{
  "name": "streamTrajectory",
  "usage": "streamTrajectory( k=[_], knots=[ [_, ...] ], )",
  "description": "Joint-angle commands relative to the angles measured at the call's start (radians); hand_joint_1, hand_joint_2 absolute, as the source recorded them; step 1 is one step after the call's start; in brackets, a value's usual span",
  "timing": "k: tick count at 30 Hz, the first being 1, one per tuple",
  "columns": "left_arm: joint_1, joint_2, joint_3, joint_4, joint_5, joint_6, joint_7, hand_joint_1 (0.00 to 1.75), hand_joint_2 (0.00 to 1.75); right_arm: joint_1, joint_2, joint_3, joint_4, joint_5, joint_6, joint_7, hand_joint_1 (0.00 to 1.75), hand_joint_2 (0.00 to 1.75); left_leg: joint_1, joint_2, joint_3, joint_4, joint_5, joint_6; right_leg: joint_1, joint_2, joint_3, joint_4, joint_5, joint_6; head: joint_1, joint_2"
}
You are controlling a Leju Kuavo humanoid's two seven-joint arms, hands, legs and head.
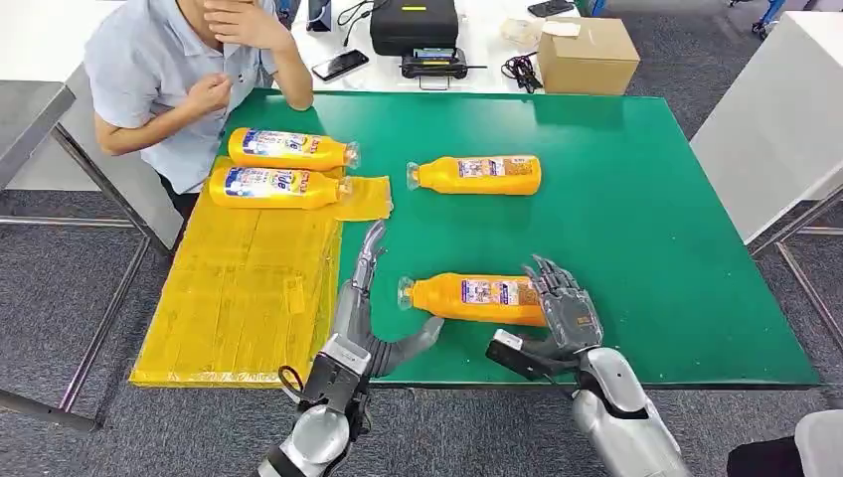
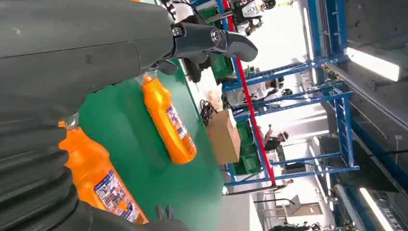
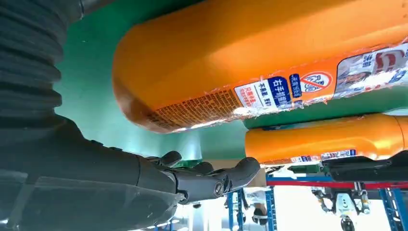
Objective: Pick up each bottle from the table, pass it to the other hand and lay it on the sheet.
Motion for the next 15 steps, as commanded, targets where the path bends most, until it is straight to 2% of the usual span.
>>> streamTrajectory(
  k=[1, 11, 15],
  knots=[
    [-0.037, 0.036, -0.024, 0.053, 0.003, 0.001, 0.002, 0.0, 1.75, -0.048, 0.008, 0.028, 0.068, -0.001, 0.007, -0.002, 0.0, 1.75, 0.001, 0.002, 0.002, -0.001, -0.001, -0.002, 0.001, 0.002, 0.002, -0.001, 0.0, -0.002, 0.0, 0.0],
    [-0.04, 0.037, -0.035, 0.049, -0.007, 0.001, 0.007, 0.0, 1.75, -0.047, 0.021, 0.08, -0.016, -0.011, 0.034, -0.008, 0.0, 1.75, 0.001, 0.005, 0.005, 0.0, -0.002, -0.003, 0.002, 0.004, 0.004, 0.0, -0.001, -0.003, 0.0, 0.0],
    [-0.039, 0.037, -0.043, 0.05, -0.009, -0.011, 0.022, 0.0, 1.75, -0.041, 0.013, 0.119, -0.065, -0.044, 0.095, 0.008, 0.0, 1.75, 0.001, 0.004, 0.004, 0.0, -0.002, -0.002, 0.001, 0.003, 0.002, 0.0, -0.001, -0.003, 0.0, 0.0]
  ],
)
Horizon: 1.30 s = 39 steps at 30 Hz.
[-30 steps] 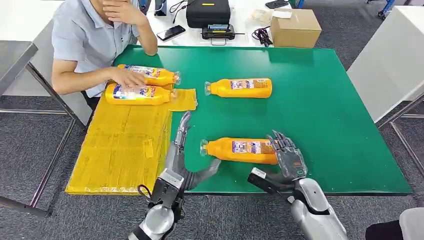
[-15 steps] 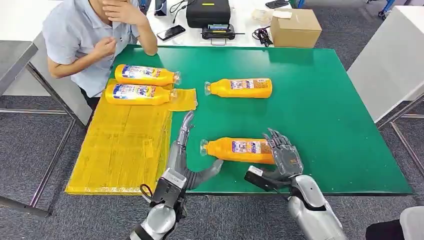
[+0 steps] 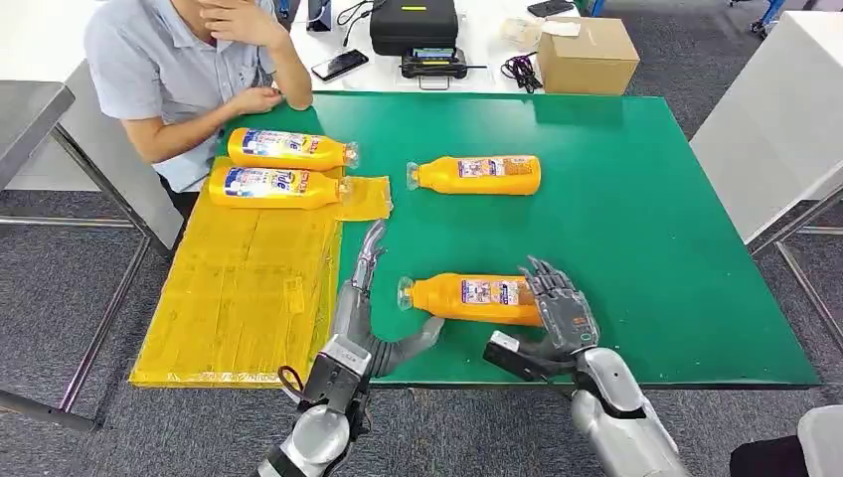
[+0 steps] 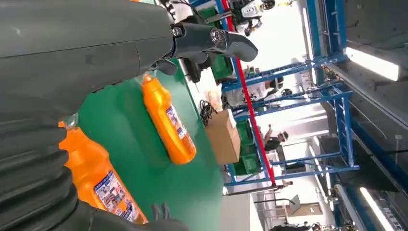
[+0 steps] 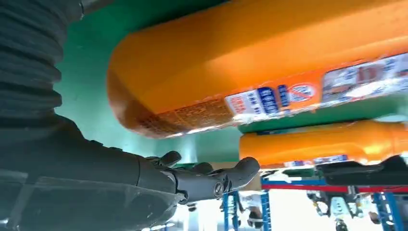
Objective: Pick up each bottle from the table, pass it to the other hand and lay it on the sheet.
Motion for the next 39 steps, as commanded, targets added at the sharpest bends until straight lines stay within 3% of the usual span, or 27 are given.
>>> streamTrajectory(
  k=[1, 3, 4, 5, 13, 20, 39],
  knots=[
    [-0.038, 0.035, -0.042, 0.054, -0.003, -0.015, 0.026, 0.0, 1.75, -0.04, 0.003, 0.1, -0.055, -0.043, 0.078, 0.028, 0.0, 1.75, 0.001, 0.003, 0.003, 0.0, -0.001, -0.002, 0.001, 0.002, 0.002, 0.0, 0.0, -0.002, 0.0, 0.0],
    [-0.038, 0.033, -0.046, 0.058, 0.0, -0.023, 0.031, 0.0, 1.75, -0.042, 0.001, 0.092, -0.044, -0.062, 0.093, 0.037, 0.0, 1.75, 0.001, 0.002, 0.003, 0.0, -0.001, -0.002, 0.001, 0.002, 0.003, -0.001, -0.001, -0.002, 0.0, 0.0],
    [-0.044, 0.032, -0.056, 0.064, 0.0, -0.037, 0.038, 0.0, 1.75, -0.077, -0.008, 0.088, 0.001, -0.117, 0.206, 0.075, 0.0, 1.75, 0.001, 0.002, 0.002, -0.001, -0.001, -0.002, 0.001, 0.001, 0.002, -0.001, 0.0, -0.002, 0.0, 0.0],
    [-0.048, 0.029, -0.061, 0.071, 0.002, -0.043, 0.041, 0.0, 1.75, -0.098, -0.012, 0.088, 0.029, -0.138, 0.222, 0.062, 0.0, 1.75, 0.001, 0.003, 0.005, 0.0, -0.002, -0.002, 0.001, 0.002, 0.004, 0.0, -0.001, -0.003, 0.0, 0.0],
    [-0.064, 0.023, -0.069, 0.09, 0.0, -0.051, 0.058, 0.0, 1.75, -0.136, -0.006, 0.118, 0.059, -0.174, 0.259, 0.037, 0.0, 1.75, 0.001, 0.003, 0.005, 0.0, -0.002, -0.003, 0.001, 0.003, 0.005, 0.0, -0.001, -0.003, 0.0, 0.0],
    [-0.063, 0.021, -0.067, 0.104, -0.013, -0.057, 0.075, 0.0, 1.75, -0.166, -0.018, 0.138, 0.1, -0.188, 0.278, 0.109, 0.0, 1.75, 0.002, 0.003, 0.006, 0.0, -0.002, -0.003, 0.002, 0.002, 0.005, 0.0, -0.002, -0.003, 0.0, 0.0],
    [-0.063, 0.021, -0.067, 0.104, -0.013, -0.057, 0.075, 0.0, 1.75, -0.166, -0.018, 0.138, 0.1, -0.188, 0.278, 0.109, 0.0, 1.75, 0.001, 0.002, 0.006, 0.0, -0.002, -0.003, 0.002, 0.002, 0.005, 0.0, -0.001, -0.003, 0.0, 0.0]
  ],
)
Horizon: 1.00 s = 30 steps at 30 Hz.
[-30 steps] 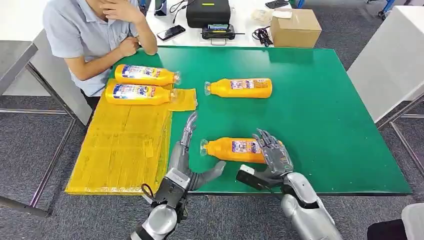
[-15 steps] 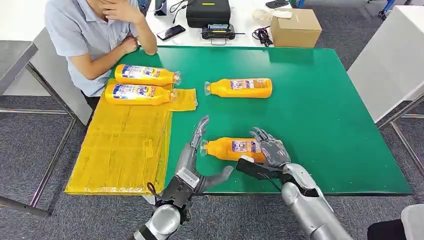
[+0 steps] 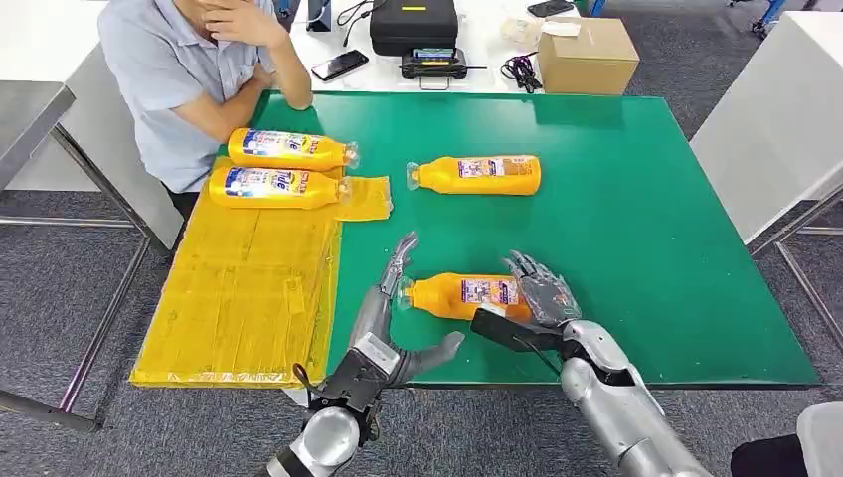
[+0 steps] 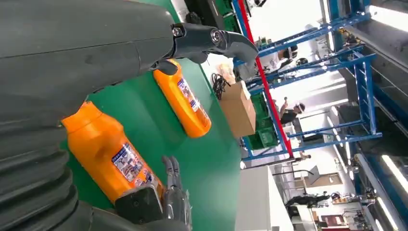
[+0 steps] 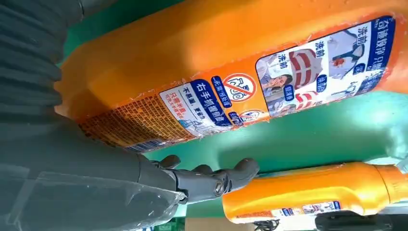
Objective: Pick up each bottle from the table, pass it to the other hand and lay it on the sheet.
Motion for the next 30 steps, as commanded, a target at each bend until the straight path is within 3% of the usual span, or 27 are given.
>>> streamTrajectory(
  k=[1, 13, 14, 21, 30],
  knots=[
    [-0.035, 0.022, -0.021, 0.052, -0.001, -0.001, 0.005, 0.0, 1.75, -0.047, -0.004, 0.035, 0.074, 0.002, 0.009, 0.01, 0.0, 1.75, 0.001, 0.002, 0.005, 0.0, -0.002, -0.002, 0.001, 0.001, 0.004, -0.001, -0.001, -0.003, 0.0, 0.0],
    [-0.036, 0.018, -0.017, 0.062, -0.009, -0.01, 0.015, 0.0, 1.75, -0.089, -0.016, 0.068, 0.144, 0.026, 0.053, 0.073, 0.0, 1.75, 0.001, 0.002, 0.006, 0.0, -0.002, -0.003, 0.002, 0.002, 0.006, 0.0, -0.002, -0.003, 0.0, 0.0],
    [-0.038, 0.017, -0.02, 0.068, -0.009, -0.013, 0.016, 0.0, 1.75, -0.101, -0.028, 0.079, 0.175, 0.005, 0.137, 0.113, 1.75, 1.75, 0.001, 0.002, 0.004, -0.001, -0.001, -0.002, 0.001, 0.001, 0.004, -0.001, -0.001, -0.002, 0.0, 0.0],
    [-0.076, -0.009, -0.036, 0.123, 0.027, -0.032, -0.019, 0.0, 1.75, -0.123, -0.12, 0.095, 0.239, -0.135, 0.263, -0.003, 1.75, 1.75, 0.002, -0.003, 0.01, 0.0, -0.001, -0.002, 0.002, -0.003, 0.01, -0.002, -0.001, -0.003, 0.0, 0.0],
    [-0.089, -0.014, -0.053, 0.138, 0.068, -0.03, -0.036, 0.0, 1.75, -0.141, -0.178, 0.173, 0.242, -0.213, 0.307, 0.005, 1.75, 1.75, 0.001, -0.002, 0.014, 0.0, -0.001, -0.002, 0.002, -0.003, 0.014, -0.002, -0.001, -0.003, 0.0, 0.0]
  ],
)
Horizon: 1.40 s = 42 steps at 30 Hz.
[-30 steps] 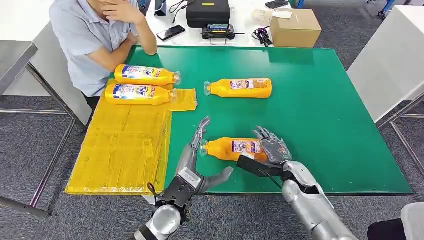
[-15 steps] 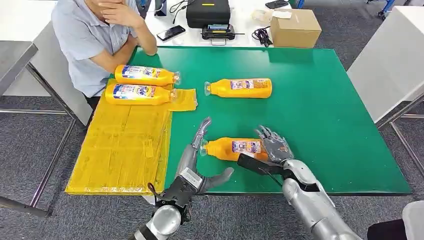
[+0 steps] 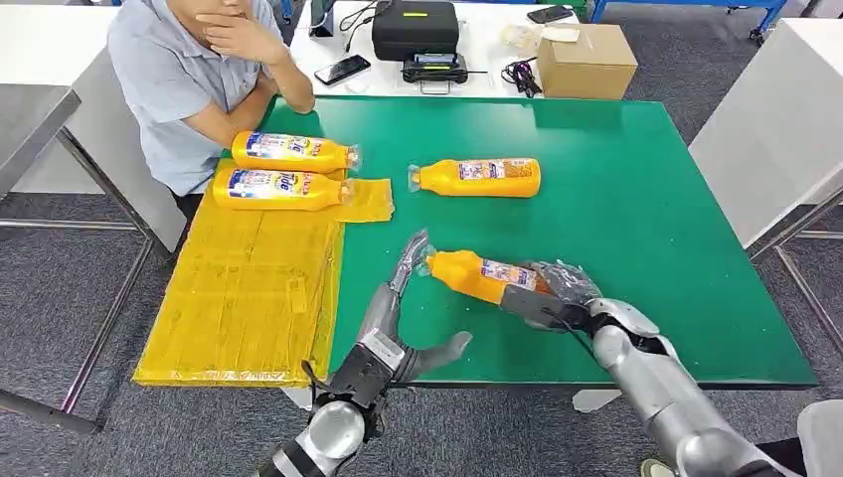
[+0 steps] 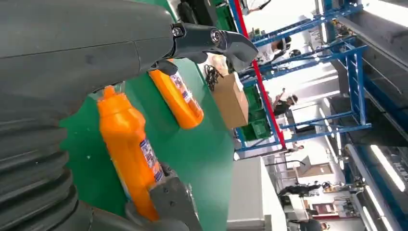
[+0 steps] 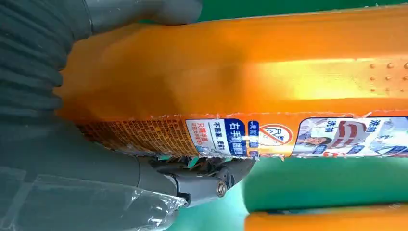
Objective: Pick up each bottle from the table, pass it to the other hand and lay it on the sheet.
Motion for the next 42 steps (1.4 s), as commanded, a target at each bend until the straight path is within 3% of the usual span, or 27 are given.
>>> streamTrajectory(
  k=[1, 5, 6, 12, 14, 20, 23, 31, 36, 42],
  knots=[
    [-0.052, 0.002, -0.037, 0.088, 0.025, 0.003, -0.009, 0.0, 1.75, 0.005, -0.058, 0.103, 0.103, -0.045, 0.031, 0.001, 1.75, 1.75, 0.002, -0.001, 0.003, -0.001, -0.001, -0.002, 0.002, -0.002, 0.004, -0.002, -0.001, -0.003, -0.001, 0.0],
    [-0.053, 0.002, -0.038, 0.088, 0.027, 0.002, -0.01, 0.0, 1.75, 0.005, -0.057, 0.101, 0.102, -0.06, 0.038, -0.003, 1.75, 1.75, 0.003, 0.0, 0.004, 0.0, -0.001, -0.003, 0.003, -0.001, 0.006, -0.002, -0.001, -0.004, 0.0, 0.0],
    [-0.04, -0.009, -0.038, 0.08, 0.03, -0.001, -0.013, 0.0, 1.75, 0.008, -0.066, 0.094, 0.108, -0.108, 0.079, -0.026, 1.75, 1.75, 0.003, -0.001, 0.005, -0.001, -0.001, -0.004, 0.003, -0.002, 0.006, -0.002, -0.001, -0.004, -0.001, 0.0],
    [-0.042, -0.025, -0.025, 0.075, 0.042, 0.024, -0.035, 0.0, 1.75, -0.001, -0.055, 0.078, 0.125, -0.204, 0.062, -0.098, 1.75, 1.75, 0.002, -0.001, 0.006, -0.001, -0.001, -0.003, 0.002, -0.002, 0.007, -0.002, -0.001, -0.003, 0.0, 0.0],
    [-0.064, -0.026, -0.004, 0.094, 0.076, 0.08, -0.077, 0.0, 1.75, 0.034, -0.032, 0.025, 0.093, -0.296, 0.077, -0.156, 1.75, 1.75, 0.002, 0.0, 0.005, 0.0, -0.001, -0.002, 0.002, 0.0, 0.006, -0.001, 0.0, -0.002, 0.0, 0.0],
    [-0.055, -0.044, 0.033, 0.108, 0.224, 0.173, -0.198, 0.0, 1.75, 0.117, 0.006, -0.052, -0.039, -0.354, 0.012, -0.192, 1.75, 1.75, 0.003, 0.002, 0.006, -0.001, -0.001, -0.004, 0.003, 0.001, 0.007, -0.002, -0.001, -0.004, 0.0, 0.0],
    [-0.037, -0.054, 0.075, 0.109, 0.311, 0.205, -0.243, 0.0, 1.75, 0.155, 0.069, -0.127, -0.154, -0.362, -0.032, -0.196, 1.75, 1.75, 0.004, 0.004, 0.006, -0.001, -0.002, -0.004, 0.003, 0.003, 0.006, -0.001, 0.0, -0.004, -0.001, 0.0],
    [-0.016, -0.028, 0.037, 0.108, 0.441, 0.138, -0.186, 0.0, 1.75, 0.191, 0.163, -0.226, -0.292, -0.352, -0.078, -0.209, 1.75, 1.75, 0.003, 0.005, 0.0, 0.0, -0.001, -0.003, 0.003, 0.004, 0.0, 0.001, 0.0, -0.002, -0.001, 0.0],
    [0.008, 0.04, -0.042, 0.114, 0.516, -0.022, -0.103, 0.0, 1.75, 0.253, 0.153, -0.214, -0.379, -0.389, -0.019, -0.266, 1.75, 1.75, 0.004, 0.005, 0.002, -0.002, -0.002, -0.004, 0.003, 0.004, 0.003, -0.001, -0.002, -0.004, 0.0, 0.0],
    [-0.008, 0.039, -0.051, 0.127, 0.518, -0.051, -0.092, 0.0, 1.75, 0.252, 0.156, -0.212, -0.377, -0.413, 0.014, -0.295, 1.75, 1.75, 0.003, 0.005, -0.002, -0.001, -0.003, -0.004, 0.002, 0.005, -0.002, 0.0, -0.002, -0.004, 0.0, 0.0]
  ],
)
